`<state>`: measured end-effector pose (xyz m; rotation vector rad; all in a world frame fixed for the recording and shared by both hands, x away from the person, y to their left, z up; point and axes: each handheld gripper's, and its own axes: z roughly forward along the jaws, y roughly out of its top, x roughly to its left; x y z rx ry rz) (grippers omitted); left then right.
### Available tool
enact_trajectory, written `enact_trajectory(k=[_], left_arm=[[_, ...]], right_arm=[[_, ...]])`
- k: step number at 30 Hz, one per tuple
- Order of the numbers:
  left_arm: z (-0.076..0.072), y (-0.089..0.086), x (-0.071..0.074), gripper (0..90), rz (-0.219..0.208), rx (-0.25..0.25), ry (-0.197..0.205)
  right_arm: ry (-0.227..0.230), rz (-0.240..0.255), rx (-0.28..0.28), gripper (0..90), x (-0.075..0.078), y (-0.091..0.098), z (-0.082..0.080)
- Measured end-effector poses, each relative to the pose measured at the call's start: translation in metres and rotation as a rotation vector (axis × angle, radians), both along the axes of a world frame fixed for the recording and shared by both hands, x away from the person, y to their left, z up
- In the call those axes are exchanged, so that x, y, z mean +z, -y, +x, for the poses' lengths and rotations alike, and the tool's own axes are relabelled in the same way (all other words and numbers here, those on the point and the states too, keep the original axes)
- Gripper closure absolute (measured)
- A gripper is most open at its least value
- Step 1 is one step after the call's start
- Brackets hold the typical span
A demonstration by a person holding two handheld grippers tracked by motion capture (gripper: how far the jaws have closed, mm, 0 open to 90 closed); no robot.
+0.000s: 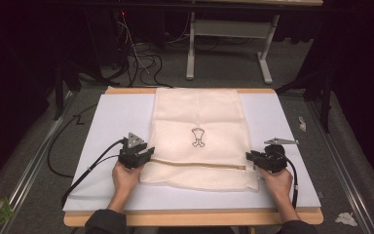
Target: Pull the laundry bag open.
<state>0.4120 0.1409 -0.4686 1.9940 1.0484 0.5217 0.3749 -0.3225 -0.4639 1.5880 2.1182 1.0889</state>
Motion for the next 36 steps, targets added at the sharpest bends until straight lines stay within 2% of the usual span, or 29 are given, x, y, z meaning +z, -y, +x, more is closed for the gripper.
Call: enact_trajectory(k=[1, 2, 4, 7, 12, 13, 17, 22, 28, 29, 30, 32, 33, 34, 35, 36], left_arm=[[-0.003, 0.000, 0.000, 57.3, -0.006, -0.004, 0.017], [-0.005, 0.000, 0.001, 57.3, -0.006, -0.011, 0.027], [-0.013, 0.002, 0.001, 54.8, -0.018, -0.030, 0.067], [-0.016, 0.004, 0.000, 53.7, -0.023, -0.046, 0.073], [-0.018, 0.010, -0.008, 52.9, -0.012, -0.071, 0.062], [-0.018, 0.011, -0.010, 53.1, -0.013, -0.071, 0.062], [-0.018, 0.014, -0.013, 53.6, -0.013, -0.075, 0.057], [-0.017, 0.015, -0.014, 53.5, -0.015, -0.073, 0.050], [-0.016, 0.016, -0.015, 53.5, 0.003, -0.067, 0.034], [-0.016, 0.017, -0.015, 53.5, 0.010, -0.067, 0.032], [-0.016, 0.018, -0.015, 53.6, 0.019, -0.067, 0.031], [-0.016, 0.020, -0.015, 53.6, 0.036, -0.067, 0.032], [-0.016, 0.020, -0.015, 53.6, 0.036, -0.067, 0.032], [-0.015, 0.020, -0.015, 53.7, 0.041, -0.067, 0.028], [-0.015, 0.020, -0.015, 53.7, 0.041, -0.067, 0.027], [-0.015, 0.020, -0.015, 54.0, 0.041, -0.066, 0.023]], right_arm=[[0.004, 0.006, -0.005, 59.4, -0.001, 0.001, -0.001], [0.004, 0.006, -0.005, 59.4, -0.001, 0.001, -0.001], [0.001, 0.023, -0.007, 52.0, -0.002, 0.002, -0.002], [-0.008, 0.034, -0.008, 49.3, -0.003, 0.002, -0.003], [-0.031, 0.057, 0.010, 47.8, -0.006, 0.000, -0.004], [-0.045, 0.063, 0.017, 47.7, -0.007, -0.002, -0.004], [-0.054, 0.076, 0.030, 47.8, -0.007, -0.005, -0.003], [-0.084, 0.064, 0.048, 47.1, -0.008, -0.016, 0.002], [-0.083, 0.056, 0.057, 47.9, -0.008, -0.018, 0.004], [-0.082, 0.046, 0.057, 48.8, -0.008, -0.019, 0.004], [-0.071, -0.009, 0.063, 52.1, -0.007, -0.023, 0.003], [-0.063, -0.066, 0.056, 59.0, -0.006, -0.026, 0.002], [-0.063, -0.066, 0.056, 59.0, -0.006, -0.026, 0.002], [-0.060, -0.109, 0.054, 67.6, -0.005, -0.028, 0.002], [-0.060, -0.109, 0.054, 67.6, -0.005, -0.028, 0.002], [-0.059, -0.119, 0.053, 73.3, -0.004, -0.028, 0.002]])
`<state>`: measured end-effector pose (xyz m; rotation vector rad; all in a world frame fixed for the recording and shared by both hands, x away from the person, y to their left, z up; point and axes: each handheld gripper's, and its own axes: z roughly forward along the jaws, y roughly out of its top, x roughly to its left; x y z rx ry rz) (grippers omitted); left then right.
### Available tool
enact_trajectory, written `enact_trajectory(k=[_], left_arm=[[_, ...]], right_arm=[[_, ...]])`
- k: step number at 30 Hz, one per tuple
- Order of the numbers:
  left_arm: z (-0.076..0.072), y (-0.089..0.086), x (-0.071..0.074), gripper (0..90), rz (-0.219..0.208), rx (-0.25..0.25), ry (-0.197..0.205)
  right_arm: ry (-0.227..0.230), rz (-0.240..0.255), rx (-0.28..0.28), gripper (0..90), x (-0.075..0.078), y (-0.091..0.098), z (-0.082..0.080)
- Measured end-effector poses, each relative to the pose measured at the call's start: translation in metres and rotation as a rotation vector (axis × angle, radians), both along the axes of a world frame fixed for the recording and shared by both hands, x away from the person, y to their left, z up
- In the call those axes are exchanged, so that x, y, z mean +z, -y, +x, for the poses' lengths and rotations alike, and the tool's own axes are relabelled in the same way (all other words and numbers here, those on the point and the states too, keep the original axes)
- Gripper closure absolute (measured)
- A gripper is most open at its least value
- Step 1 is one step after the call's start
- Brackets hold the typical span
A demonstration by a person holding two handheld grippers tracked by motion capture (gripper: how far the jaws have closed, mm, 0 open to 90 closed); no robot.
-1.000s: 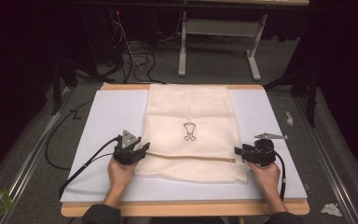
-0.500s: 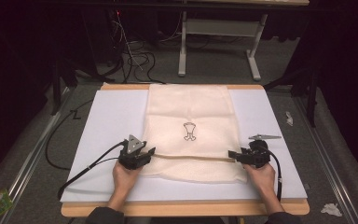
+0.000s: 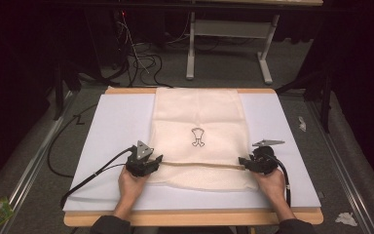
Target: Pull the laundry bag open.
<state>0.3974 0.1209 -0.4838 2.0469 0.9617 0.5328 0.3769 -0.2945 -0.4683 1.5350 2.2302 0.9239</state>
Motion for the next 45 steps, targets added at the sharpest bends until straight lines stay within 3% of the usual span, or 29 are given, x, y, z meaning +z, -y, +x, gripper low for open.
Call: enact_trajectory(k=[1, 2, 9, 15, 18, 21, 26, 30, 31, 39, 43, 45], left_arm=[[0.000, 0.000, 0.000, 54.1, -0.003, 0.000, -0.002], [0.000, 0.000, 0.000, 54.1, -0.004, 0.000, -0.003], [0.000, -0.001, 0.001, 53.5, -0.018, -0.011, -0.006], [-0.002, 0.002, 0.005, 53.3, -0.102, -0.033, -0.042], [-0.002, 0.003, 0.007, 52.9, -0.102, -0.032, -0.050], [-0.003, 0.005, 0.010, 52.0, -0.086, -0.036, -0.043], [-0.002, 0.008, 0.012, 51.6, -0.135, -0.042, -0.063], [-0.004, 0.017, 0.014, 52.1, -0.114, -0.074, -0.054], [-0.005, 0.021, 0.015, 52.2, -0.135, -0.085, -0.058], [-0.005, 0.034, 0.020, 52.1, -0.120, -0.118, -0.062], [-0.004, 0.037, 0.019, 51.7, -0.155, -0.117, -0.084], [-0.004, 0.040, 0.018, 51.7, -0.138, -0.124, -0.084]], right_arm=[[0.003, 0.028, 0.027, 84.8, -0.001, 0.002, 0.000], [0.012, 0.029, 0.032, 85.9, -0.001, 0.003, 0.000], [0.017, 0.101, 0.039, 87.5, 0.002, 0.010, -0.001], [0.033, 0.116, 0.062, 87.5, 0.010, 0.011, -0.003], [0.036, 0.136, 0.061, 87.5, 0.012, 0.012, -0.003], [0.037, 0.139, 0.064, 87.6, 0.014, 0.012, -0.003], [0.041, 0.140, 0.074, 87.7, 0.020, 0.011, -0.003], [0.054, 0.131, 0.091, 87.7, 0.026, 0.010, -0.004], [0.059, 0.135, 0.091, 87.7, 0.028, 0.009, -0.004], [0.067, 0.145, 0.099, 87.7, 0.031, 0.008, -0.003], [0.063, 0.145, 0.104, 87.7, 0.033, 0.007, -0.003], [0.066, 0.149, 0.102, 87.7, 0.035, 0.007, -0.002]])
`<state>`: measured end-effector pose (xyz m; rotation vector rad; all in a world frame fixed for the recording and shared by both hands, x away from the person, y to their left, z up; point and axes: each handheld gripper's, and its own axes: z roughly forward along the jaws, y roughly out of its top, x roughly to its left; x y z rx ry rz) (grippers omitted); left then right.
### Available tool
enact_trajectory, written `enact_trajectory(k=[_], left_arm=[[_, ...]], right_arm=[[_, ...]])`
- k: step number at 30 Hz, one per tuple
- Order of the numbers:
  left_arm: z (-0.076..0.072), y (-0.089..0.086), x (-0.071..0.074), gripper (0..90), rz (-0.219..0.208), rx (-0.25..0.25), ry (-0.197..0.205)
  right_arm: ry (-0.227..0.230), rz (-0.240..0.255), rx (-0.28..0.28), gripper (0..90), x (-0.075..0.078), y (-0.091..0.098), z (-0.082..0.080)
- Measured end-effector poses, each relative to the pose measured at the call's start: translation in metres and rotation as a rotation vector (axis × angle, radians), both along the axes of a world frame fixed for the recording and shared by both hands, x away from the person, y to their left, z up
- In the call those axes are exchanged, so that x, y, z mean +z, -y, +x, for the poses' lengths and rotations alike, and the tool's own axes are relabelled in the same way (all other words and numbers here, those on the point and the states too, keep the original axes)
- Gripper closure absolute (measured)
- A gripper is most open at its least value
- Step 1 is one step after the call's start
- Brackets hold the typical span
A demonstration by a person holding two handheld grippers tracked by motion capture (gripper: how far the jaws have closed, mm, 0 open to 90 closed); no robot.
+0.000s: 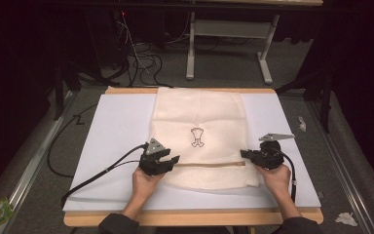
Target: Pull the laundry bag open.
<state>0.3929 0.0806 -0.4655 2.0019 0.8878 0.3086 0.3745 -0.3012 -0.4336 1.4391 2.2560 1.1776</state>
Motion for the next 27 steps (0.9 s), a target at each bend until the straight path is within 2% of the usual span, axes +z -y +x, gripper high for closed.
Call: enact_trajectory(k=[1, 5, 6, 8, 12, 15, 27], left_arm=[[-0.001, 0.003, 0.000, 51.8, 0.014, -0.008, 0.005], [-0.002, 0.013, 0.004, 52.1, 0.010, -0.040, 0.004], [-0.002, 0.015, 0.004, 52.4, 0.003, -0.043, 0.004], [-0.001, 0.018, 0.003, 52.9, 0.018, -0.049, 0.002], [-0.001, 0.023, 0.000, 53.3, 0.006, -0.052, -0.019], [-0.002, 0.027, 0.002, 53.6, 0.025, -0.072, -0.015], [-0.004, 0.047, 0.007, 54.2, 0.011, -0.115, -0.019]], right_arm=[[0.003, 0.000, 0.002, 87.7, 0.000, 0.000, 0.000], [0.001, 0.014, 0.005, 87.7, 0.002, -0.001, 0.001], [0.005, 0.015, 0.005, 87.7, 0.003, -0.002, 0.001], [0.007, 0.019, 0.009, 87.7, 0.003, -0.003, 0.001], [0.016, 0.009, 0.016, 87.7, 0.004, -0.004, 0.000], [0.013, 0.022, 0.022, 87.7, 0.005, -0.004, 0.000], [0.016, 0.057, 0.029, 87.7, 0.008, -0.003, 0.001]])
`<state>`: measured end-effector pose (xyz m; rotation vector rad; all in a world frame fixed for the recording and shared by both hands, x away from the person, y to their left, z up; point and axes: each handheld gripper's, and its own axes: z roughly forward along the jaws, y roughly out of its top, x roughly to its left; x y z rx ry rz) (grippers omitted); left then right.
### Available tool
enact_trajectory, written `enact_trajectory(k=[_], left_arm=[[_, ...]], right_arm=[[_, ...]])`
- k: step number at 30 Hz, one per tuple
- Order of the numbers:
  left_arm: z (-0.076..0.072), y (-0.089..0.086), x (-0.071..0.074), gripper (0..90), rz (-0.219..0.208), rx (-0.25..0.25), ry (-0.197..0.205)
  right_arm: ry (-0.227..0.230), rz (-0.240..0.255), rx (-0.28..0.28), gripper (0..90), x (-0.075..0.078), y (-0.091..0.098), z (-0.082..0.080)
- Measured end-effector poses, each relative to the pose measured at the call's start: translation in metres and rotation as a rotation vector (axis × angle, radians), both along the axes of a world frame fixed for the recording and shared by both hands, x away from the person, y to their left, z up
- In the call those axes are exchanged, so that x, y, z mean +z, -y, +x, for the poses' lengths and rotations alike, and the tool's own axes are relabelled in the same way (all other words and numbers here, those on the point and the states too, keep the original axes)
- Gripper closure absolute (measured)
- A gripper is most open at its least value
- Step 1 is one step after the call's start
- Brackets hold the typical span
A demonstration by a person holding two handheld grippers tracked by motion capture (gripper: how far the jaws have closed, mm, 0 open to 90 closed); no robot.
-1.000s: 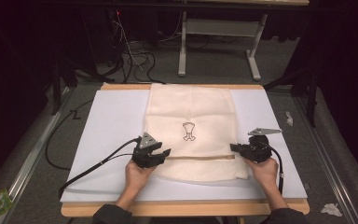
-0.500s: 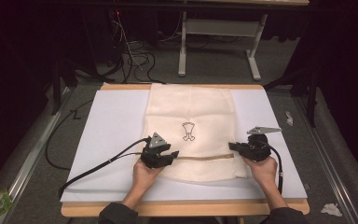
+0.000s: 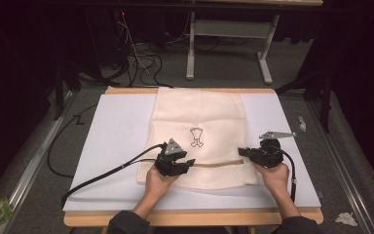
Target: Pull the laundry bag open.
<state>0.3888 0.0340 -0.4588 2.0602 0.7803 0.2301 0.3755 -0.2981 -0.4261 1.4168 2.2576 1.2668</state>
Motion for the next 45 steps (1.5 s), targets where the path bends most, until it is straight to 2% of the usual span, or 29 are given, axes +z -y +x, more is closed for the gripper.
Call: enact_trajectory(k=[4, 18, 22, 25, 27, 31, 35, 37, 45], left_arm=[[-0.001, 0.009, -0.001, 54.6, 0.022, -0.020, 0.008], [-0.005, 0.029, 0.004, 57.9, 0.005, -0.083, 0.005], [-0.007, 0.037, 0.005, 58.6, 0.014, -0.105, 0.006], [-0.006, 0.041, 0.004, 59.0, -0.016, -0.110, -0.020], [-0.004, 0.041, 0.004, 60.2, -0.021, -0.106, -0.038], [-0.005, 0.042, 0.004, 61.0, -0.024, -0.108, -0.040], [-0.008, 0.051, 0.009, 60.8, -0.011, -0.126, -0.025], [-0.009, 0.055, 0.011, 60.7, -0.026, -0.130, -0.025], [-0.014, 0.074, 0.014, 62.5, -0.025, -0.173, -0.006]], right_arm=[[0.000, 0.002, 0.001, 87.7, 0.001, -0.001, 0.000], [-0.002, 0.018, 0.018, 87.7, 0.003, -0.011, 0.003], [-0.007, 0.022, 0.021, 87.8, 0.002, -0.013, 0.004], [-0.005, 0.025, 0.025, 87.7, 0.002, -0.013, 0.004], [-0.005, 0.028, 0.024, 87.7, 0.001, -0.012, 0.004], [-0.004, 0.029, 0.023, 87.7, 0.001, -0.012, 0.003], [-0.003, 0.032, 0.019, 87.7, 0.000, -0.012, 0.003], [-0.001, 0.034, 0.020, 87.7, 0.000, -0.012, 0.003], [-0.002, 0.035, 0.018, 87.7, 0.001, -0.011, 0.002]])
